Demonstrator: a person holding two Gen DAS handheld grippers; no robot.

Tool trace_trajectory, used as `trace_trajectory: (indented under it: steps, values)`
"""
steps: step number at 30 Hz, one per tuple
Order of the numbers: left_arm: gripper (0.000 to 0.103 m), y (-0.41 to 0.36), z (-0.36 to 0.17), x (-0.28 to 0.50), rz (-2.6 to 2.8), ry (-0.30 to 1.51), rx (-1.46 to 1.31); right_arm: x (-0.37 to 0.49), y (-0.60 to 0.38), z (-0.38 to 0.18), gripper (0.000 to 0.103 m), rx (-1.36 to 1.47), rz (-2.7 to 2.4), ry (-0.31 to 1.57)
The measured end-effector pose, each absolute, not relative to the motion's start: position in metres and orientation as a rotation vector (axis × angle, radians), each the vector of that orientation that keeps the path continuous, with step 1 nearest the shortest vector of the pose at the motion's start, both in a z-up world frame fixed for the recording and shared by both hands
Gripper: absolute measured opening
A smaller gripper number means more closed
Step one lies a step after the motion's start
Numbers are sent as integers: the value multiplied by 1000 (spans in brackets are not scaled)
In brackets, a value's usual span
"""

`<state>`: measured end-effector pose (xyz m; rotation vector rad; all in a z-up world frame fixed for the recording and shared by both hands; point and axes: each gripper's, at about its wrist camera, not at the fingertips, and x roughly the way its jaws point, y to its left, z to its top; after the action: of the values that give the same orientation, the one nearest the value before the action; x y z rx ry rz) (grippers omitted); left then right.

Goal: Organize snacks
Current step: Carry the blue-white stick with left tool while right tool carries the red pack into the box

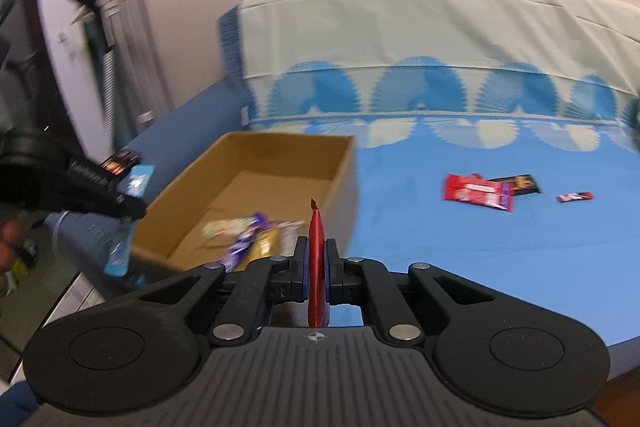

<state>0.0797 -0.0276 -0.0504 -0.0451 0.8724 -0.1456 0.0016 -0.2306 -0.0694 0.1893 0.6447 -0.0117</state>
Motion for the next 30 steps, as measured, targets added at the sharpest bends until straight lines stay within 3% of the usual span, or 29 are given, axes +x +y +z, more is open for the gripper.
trace_trajectory:
  steps: [30]
  values:
    - [12, 8, -48, 70, -160, 844, -94, 0, -191, -54, 7, 80, 16, 651]
